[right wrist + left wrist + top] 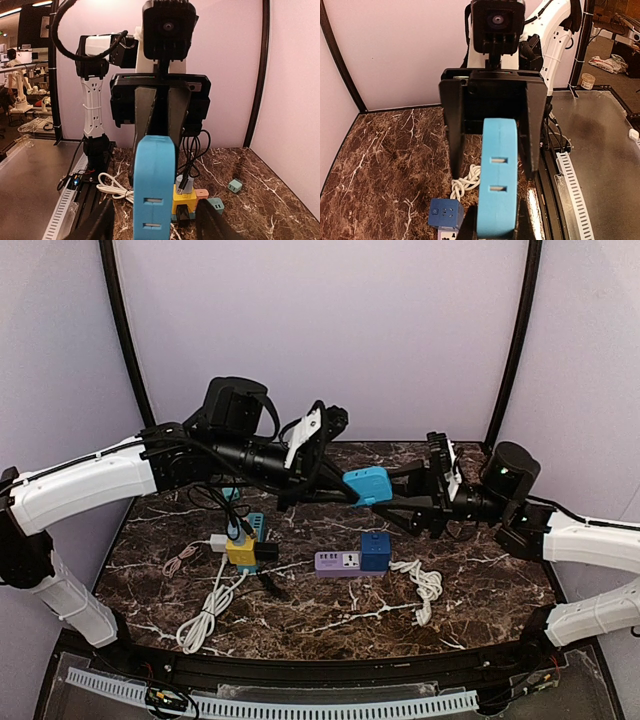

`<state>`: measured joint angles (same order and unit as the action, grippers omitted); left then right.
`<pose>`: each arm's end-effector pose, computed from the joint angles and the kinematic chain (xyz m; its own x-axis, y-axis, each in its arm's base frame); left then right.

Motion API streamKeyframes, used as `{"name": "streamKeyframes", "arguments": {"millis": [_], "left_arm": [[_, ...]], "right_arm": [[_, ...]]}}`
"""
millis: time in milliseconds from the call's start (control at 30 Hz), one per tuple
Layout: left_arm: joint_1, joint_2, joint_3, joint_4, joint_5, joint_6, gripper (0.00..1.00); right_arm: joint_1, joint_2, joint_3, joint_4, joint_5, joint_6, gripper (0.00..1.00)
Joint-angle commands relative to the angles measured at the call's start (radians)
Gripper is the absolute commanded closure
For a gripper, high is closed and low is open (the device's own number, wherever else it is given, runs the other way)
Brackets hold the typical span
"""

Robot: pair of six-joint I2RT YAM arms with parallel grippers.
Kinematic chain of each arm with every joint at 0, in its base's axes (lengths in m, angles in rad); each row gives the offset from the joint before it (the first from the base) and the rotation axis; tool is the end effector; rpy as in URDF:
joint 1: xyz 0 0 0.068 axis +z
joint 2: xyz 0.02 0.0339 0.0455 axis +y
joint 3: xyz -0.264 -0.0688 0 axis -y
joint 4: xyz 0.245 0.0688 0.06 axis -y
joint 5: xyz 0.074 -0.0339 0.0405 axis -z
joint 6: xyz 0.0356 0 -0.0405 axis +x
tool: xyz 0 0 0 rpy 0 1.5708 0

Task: Insert the plug
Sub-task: Adjust the plug.

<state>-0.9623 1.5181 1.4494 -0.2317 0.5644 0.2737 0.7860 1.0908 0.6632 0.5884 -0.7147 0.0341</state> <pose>0.1868 -0.3014 0.3894 0.1035 0.2510 -0.9624 0.9944 -0.0043 0.1058 0.1570 0.1902 0.3168 0.0793 0.1158 -0.9901 -0.9949 0.0721 -0.0712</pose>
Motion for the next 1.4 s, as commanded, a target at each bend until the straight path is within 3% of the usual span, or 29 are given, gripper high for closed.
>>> {"name": "streamKeyframes", "arguments": {"millis": [0,300,600,800,1200,1367], "left_arm": [[-0.003,-0.008,-0.015,0.018,0.01,0.028,0.99],[-0.003,-0.021,-0.037,0.038,-0.024,0.047,0.99],[-0.003,-0.045,-0.073,0.046,-0.063,0.067,0.99],[-0.003,-0.057,-0.097,0.071,-0.112,0.07,0.99],[-0.001,-0.062,-0.105,0.082,-0.176,0.092,0.99],[-0.001,-0.064,-0.105,0.068,-0.154,0.109,0.99]], "right_arm": [[0.001,0.006,-0.001,-0.077,0.041,-0.028,0.38],[0.001,0.083,0.029,-0.102,0.047,0.0,0.45],[0.001,0.115,0.046,-0.075,0.012,0.034,0.8],[0.001,0.107,0.042,-0.086,-0.019,0.029,0.94],[0.002,0.083,0.026,-0.134,-0.071,0.007,0.85],[0.002,0.053,0.024,-0.225,0.023,-0.028,0.66]]}}
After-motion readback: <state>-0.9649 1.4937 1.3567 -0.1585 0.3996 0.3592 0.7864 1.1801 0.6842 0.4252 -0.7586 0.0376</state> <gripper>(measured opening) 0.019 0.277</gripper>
